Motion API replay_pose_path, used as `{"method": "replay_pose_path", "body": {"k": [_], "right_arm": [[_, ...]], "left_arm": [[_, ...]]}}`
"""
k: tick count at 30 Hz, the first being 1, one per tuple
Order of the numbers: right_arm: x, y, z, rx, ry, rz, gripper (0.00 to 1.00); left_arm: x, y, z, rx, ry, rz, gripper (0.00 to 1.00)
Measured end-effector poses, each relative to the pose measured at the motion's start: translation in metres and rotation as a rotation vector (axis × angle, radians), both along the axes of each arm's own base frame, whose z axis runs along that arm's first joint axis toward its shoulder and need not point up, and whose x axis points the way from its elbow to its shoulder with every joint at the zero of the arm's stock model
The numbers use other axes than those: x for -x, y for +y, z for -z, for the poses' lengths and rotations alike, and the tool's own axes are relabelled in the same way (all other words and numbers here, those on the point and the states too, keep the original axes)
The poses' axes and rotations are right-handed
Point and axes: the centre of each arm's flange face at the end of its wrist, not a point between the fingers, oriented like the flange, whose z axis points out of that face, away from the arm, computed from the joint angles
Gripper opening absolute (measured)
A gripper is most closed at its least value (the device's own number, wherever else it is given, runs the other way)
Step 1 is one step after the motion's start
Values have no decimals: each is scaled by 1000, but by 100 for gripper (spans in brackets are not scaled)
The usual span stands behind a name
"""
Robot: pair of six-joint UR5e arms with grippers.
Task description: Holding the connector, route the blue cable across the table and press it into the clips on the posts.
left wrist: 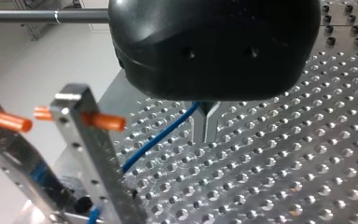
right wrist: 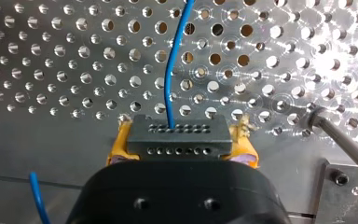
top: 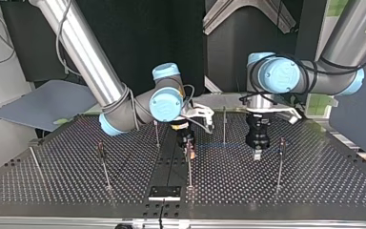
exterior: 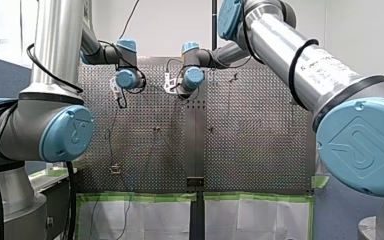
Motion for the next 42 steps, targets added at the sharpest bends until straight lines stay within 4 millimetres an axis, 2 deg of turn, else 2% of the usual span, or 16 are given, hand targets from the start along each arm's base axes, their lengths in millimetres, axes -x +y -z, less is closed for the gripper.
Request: {"method": "replay_pose_path", "body": {"k": [5, 16, 23, 31, 42], "right_arm": [[0, 5, 10, -15, 18, -5, 0], [2, 26, 50, -71, 88, -22, 0], [9, 40, 59, -94, 113, -30, 0], [17, 52, 84, -131, 155, -34, 0], [27, 67, 118, -181, 204, -39, 0]], "left_arm": [[8, 1, 15, -24, 43, -20, 0], [22, 3, 49, -27, 62, -22, 0], [28, 2, 94, -42, 110, -22, 0], [36, 5, 145, -42, 171, -21, 0], [62, 0, 215, -51, 258, 6, 0]]}}
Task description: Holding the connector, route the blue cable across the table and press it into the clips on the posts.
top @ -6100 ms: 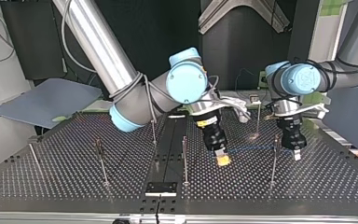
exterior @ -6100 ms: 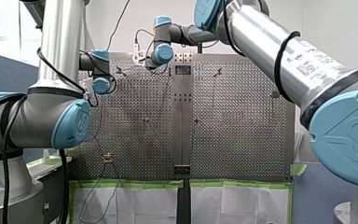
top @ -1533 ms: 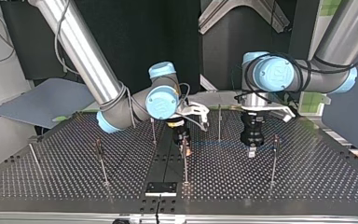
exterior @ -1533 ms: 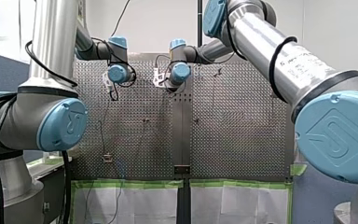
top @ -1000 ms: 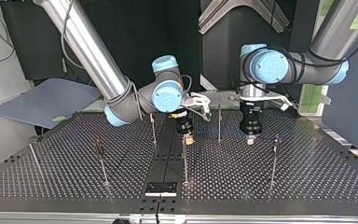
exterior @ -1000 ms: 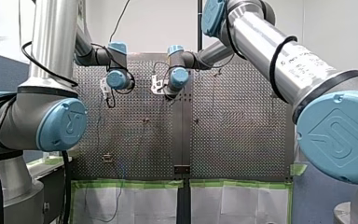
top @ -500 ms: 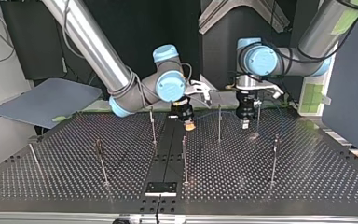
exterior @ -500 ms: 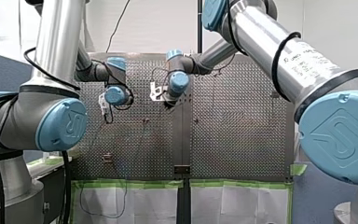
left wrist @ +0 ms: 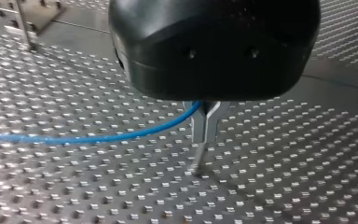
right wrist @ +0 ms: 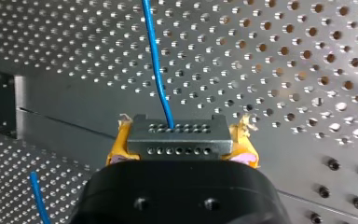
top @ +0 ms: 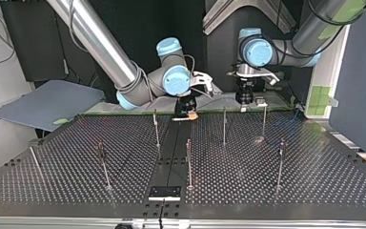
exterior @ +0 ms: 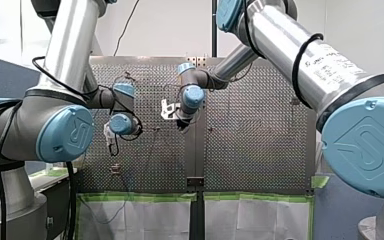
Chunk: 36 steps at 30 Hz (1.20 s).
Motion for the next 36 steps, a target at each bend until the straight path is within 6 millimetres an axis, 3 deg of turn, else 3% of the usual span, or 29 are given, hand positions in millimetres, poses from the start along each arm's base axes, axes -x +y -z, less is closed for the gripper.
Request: {"method": "replay_pose_path", "body": {"k": [5, 9, 29, 36], "right_arm": [[1, 1, 5, -6, 1, 2, 0], [3, -1, 6, -11, -5, 3, 0], [8, -14, 6, -8, -21, 13, 0], [10, -18, 7, -7, -24, 19, 0]], "left_arm": [[14, -2, 27, 22, 36, 26, 0], [22, -4, 35, 49, 39, 54, 0], [-13, -9, 9, 114, -89, 106, 0], [-17, -8, 15, 113, -71, 107, 0]]}}
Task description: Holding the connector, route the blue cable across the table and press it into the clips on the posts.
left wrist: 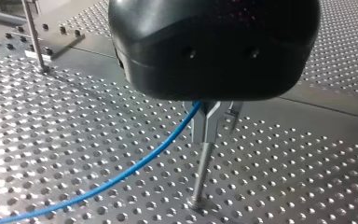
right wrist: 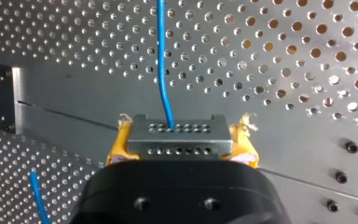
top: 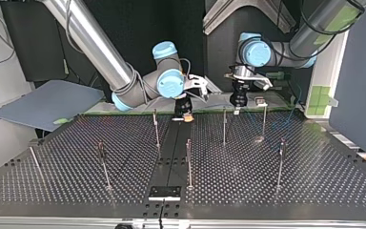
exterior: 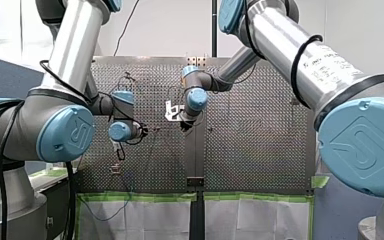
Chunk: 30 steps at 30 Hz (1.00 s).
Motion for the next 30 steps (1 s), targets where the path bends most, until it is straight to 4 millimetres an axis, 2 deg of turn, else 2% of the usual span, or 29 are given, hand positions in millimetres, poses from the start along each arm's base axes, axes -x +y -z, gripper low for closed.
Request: {"method": "replay_pose_path", "body": {"k": [7, 19, 30], "right_arm": [[0, -1, 2, 0, 0, 0, 0], [0, -8, 7, 12, -15, 0, 0], [9, -24, 9, 16, -14, 21, 0]], "left_arm": [[-11, 2, 13, -11, 15, -8, 0], [-44, 8, -3, -11, -31, -21, 0], [-76, 15, 18, -45, 12, -32, 0]]}}
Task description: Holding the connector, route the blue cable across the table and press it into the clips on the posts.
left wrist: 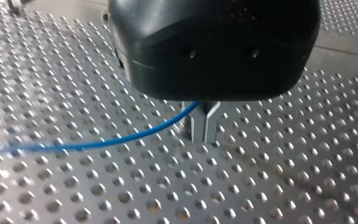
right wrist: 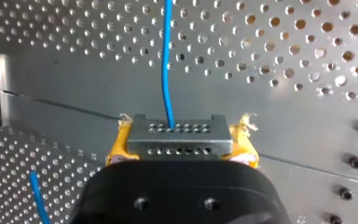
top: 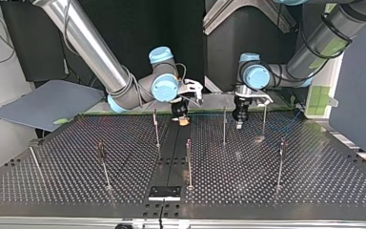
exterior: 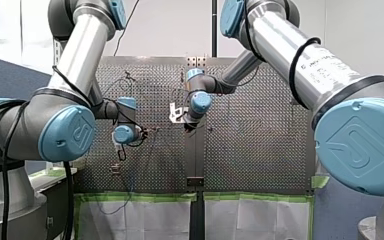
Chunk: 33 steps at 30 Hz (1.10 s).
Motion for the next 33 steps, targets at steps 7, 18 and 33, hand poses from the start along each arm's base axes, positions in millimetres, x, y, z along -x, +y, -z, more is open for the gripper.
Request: {"method": "replay_pose_path", "body": {"k": [7, 18, 33], "right_arm": [[9, -14, 0, 5, 1, 18, 0], [13, -20, -1, 10, 7, 14, 0], [15, -24, -5, 19, 8, 15, 0]], "left_arm": [[-19, 8, 1, -2, 11, -14, 0], [-21, 19, 2, -6, 46, -34, 38], [-13, 27, 8, -60, 127, -44, 100]]}}
